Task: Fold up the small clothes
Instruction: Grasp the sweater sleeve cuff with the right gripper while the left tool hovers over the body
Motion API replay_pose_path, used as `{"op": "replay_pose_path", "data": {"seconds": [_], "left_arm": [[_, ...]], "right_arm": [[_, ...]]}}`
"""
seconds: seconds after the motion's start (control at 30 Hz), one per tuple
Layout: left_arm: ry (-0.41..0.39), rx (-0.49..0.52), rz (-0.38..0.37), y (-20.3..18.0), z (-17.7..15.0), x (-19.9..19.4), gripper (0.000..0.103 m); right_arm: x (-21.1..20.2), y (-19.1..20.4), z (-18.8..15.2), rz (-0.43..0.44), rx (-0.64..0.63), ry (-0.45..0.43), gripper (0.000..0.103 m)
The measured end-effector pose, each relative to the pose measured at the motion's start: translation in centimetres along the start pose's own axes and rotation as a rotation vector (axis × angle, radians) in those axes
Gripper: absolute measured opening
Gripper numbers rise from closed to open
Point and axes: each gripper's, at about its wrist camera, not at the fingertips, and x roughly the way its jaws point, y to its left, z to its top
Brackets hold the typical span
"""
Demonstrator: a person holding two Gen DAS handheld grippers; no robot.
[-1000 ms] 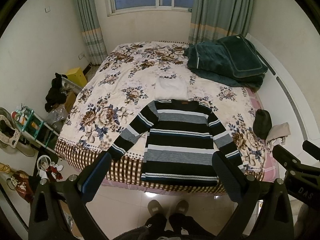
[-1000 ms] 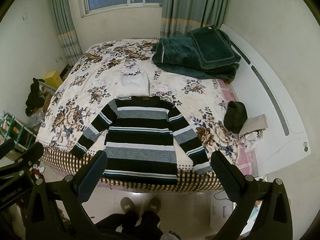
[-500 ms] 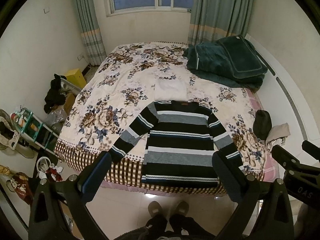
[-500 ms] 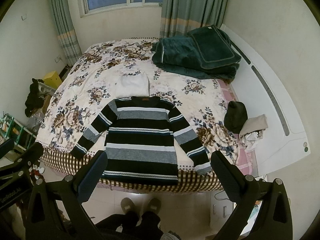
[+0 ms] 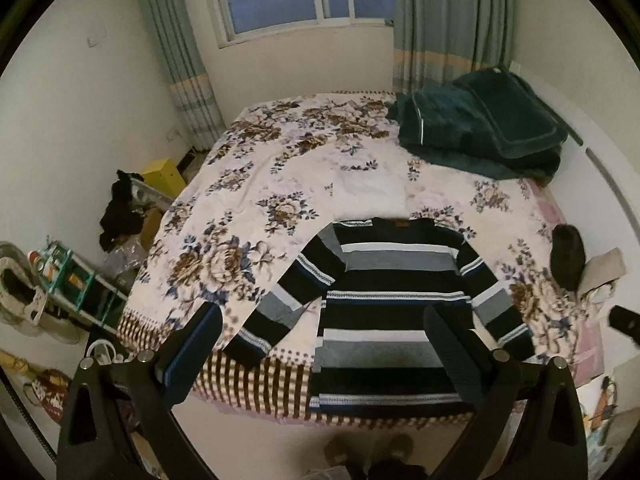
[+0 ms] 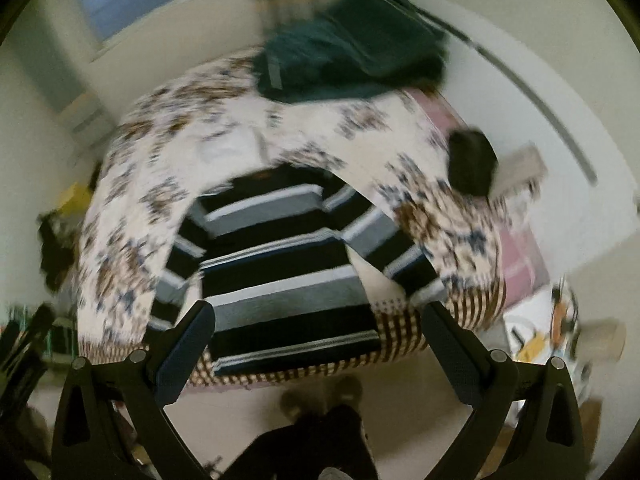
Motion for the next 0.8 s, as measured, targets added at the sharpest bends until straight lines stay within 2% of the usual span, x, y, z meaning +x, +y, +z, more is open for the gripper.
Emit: {"op": "replay_pose_path", "data": {"seconds": [0.17, 0.37, 0.5, 0.63, 0.73, 0.8], "left_arm": [[0.068, 0.034, 0.028, -2.2, 0.0, 9.1, 0.103], [0.159, 0.063, 0.088, -6.4, -1.6, 19.5, 0.103], [0.233, 0.103, 0.109, -9.6, -3.2, 25.9, 0.103], [0.316, 0.147, 0.116, -12.3, -5.0, 31.6, 0.103], [0.344, 0.157, 0.118, -13.9, -6.2, 35.0, 0.103], [0.368, 0.159, 0.115, -14.7, -6.9, 37.4, 0.103]], "right_arm": [[12.8, -8.7, 1.6, -0.079, 0.217, 0.115, 0.103], [30.6, -21.2, 1.8, -0.090, 0.486, 0.254, 0.103], [42.0, -28.1, -0.6, -0.108, 0.640, 0.371, 0.103], [50.0, -33.3, -4.7, -0.127, 0.790, 0.473, 0.103], [54.2, -35.0, -7.1, -0.053, 0.872, 0.497, 0.103], [56.5, -34.9, -8.0, 0.048, 0.903, 0.499, 0.101]]}}
